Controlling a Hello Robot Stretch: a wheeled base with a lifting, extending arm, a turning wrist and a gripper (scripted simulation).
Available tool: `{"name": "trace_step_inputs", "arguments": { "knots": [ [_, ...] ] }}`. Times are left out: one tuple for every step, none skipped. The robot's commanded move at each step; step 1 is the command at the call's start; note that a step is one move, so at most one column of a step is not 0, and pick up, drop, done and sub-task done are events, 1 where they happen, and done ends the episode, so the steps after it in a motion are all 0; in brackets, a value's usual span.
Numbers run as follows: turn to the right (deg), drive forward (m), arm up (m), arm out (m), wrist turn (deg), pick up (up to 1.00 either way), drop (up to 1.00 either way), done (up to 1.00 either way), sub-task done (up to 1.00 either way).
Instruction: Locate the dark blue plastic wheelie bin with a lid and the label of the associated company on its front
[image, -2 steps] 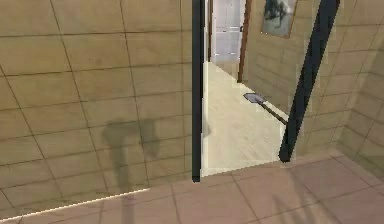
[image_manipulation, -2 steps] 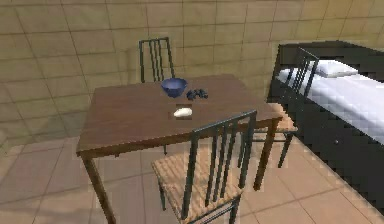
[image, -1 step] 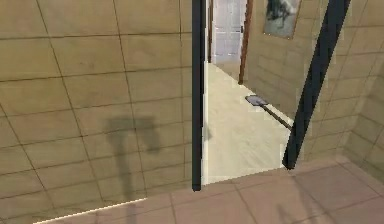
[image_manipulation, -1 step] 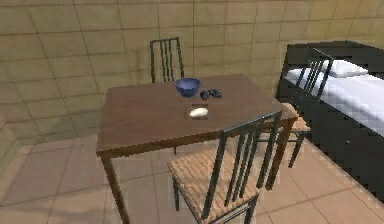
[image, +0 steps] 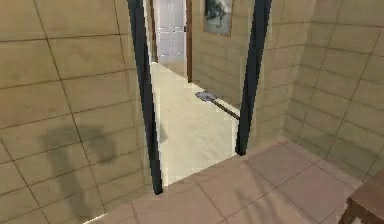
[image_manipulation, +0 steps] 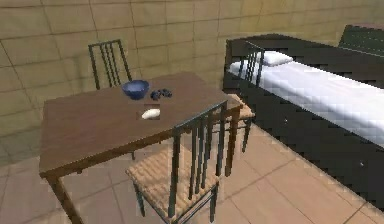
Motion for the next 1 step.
{"name": "trace_step_inputs", "arguments": {
  "knots": [
    [0.0, 0.95, 0.0, 0.0, 0.0, 0.0, 0.0, 0.0, 0.0]
  ]
}}
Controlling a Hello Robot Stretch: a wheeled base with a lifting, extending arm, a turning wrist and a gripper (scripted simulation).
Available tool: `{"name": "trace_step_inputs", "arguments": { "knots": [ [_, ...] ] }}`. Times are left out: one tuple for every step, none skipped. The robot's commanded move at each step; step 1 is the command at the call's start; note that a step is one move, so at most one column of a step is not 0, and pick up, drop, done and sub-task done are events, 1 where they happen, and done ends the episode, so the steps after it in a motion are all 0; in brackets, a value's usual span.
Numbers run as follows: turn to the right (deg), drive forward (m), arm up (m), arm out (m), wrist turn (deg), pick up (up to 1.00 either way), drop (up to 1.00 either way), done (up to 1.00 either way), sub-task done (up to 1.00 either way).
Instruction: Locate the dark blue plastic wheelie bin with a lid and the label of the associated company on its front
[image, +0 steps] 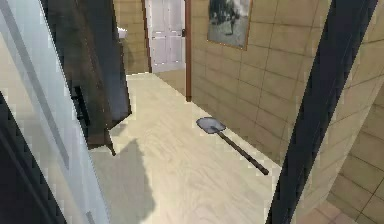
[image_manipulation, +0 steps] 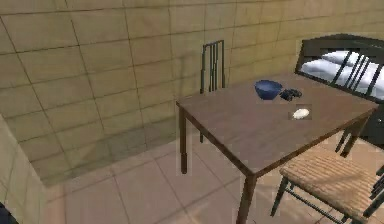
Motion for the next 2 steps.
{"name": "trace_step_inputs", "arguments": {
  "knots": [
    [27.0, 0.0, 0.0, 0.0, 0.0, 0.0, 0.0, 0.0, 0.0],
    [0.0, 0.55, 0.0, 0.0, 0.0, 0.0, 0.0, 0.0, 0.0]
  ]
}}
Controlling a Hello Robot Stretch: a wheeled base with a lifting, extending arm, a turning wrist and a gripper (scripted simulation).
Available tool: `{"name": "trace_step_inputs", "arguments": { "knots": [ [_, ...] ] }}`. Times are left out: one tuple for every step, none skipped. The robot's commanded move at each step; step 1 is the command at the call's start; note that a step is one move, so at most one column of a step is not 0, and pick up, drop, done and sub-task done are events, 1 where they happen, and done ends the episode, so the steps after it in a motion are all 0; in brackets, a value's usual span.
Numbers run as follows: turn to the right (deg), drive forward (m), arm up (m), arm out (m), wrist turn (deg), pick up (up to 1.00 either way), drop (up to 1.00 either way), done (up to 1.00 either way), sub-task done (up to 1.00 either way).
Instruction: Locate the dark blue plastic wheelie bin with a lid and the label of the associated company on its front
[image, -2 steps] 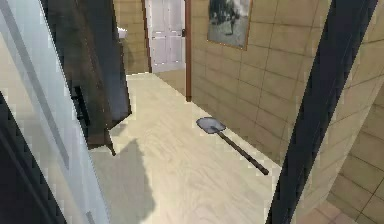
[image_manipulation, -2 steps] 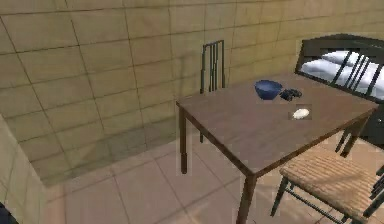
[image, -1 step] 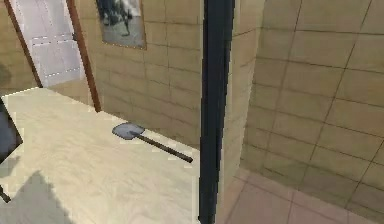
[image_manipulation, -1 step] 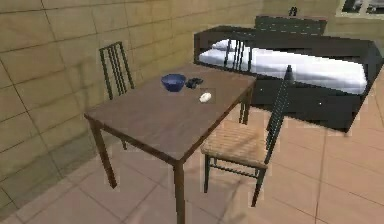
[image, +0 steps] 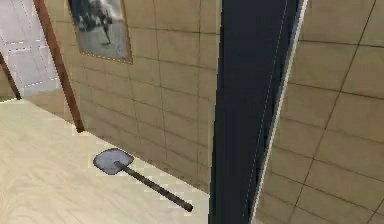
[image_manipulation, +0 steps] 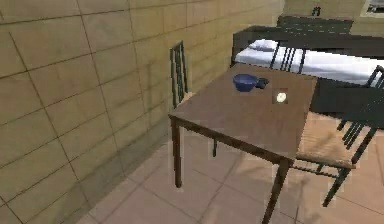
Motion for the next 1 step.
{"name": "trace_step_inputs", "arguments": {
  "knots": [
    [-42.0, 0.0, 0.0, 0.0, 0.0, 0.0, 0.0, 0.0, 0.0]
  ]
}}
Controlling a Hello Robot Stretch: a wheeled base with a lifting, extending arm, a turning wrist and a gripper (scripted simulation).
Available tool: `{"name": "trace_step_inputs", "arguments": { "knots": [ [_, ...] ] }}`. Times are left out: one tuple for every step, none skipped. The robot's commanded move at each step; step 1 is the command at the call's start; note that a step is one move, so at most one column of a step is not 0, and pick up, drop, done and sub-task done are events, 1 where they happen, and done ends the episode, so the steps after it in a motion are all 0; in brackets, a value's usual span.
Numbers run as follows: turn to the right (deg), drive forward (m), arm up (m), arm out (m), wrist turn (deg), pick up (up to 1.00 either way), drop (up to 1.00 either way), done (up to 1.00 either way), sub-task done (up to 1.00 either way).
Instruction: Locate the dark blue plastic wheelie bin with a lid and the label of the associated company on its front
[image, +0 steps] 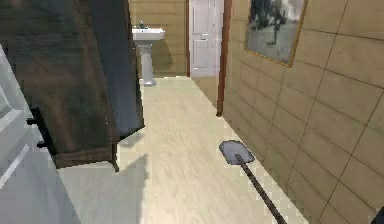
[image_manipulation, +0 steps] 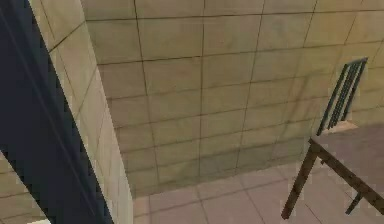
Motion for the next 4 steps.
{"name": "trace_step_inputs", "arguments": {
  "knots": [
    [0.0, 1.0, 0.0, 0.0, 0.0, 0.0, 0.0, 0.0, 0.0],
    [0.0, 1.0, 0.0, 0.0, 0.0, 0.0, 0.0, 0.0, 0.0],
    [0.0, 0.65, 0.0, 0.0, 0.0, 0.0, 0.0, 0.0, 0.0],
    [27.0, 0.0, 0.0, 0.0, 0.0, 0.0, 0.0, 0.0, 0.0]
  ]
}}
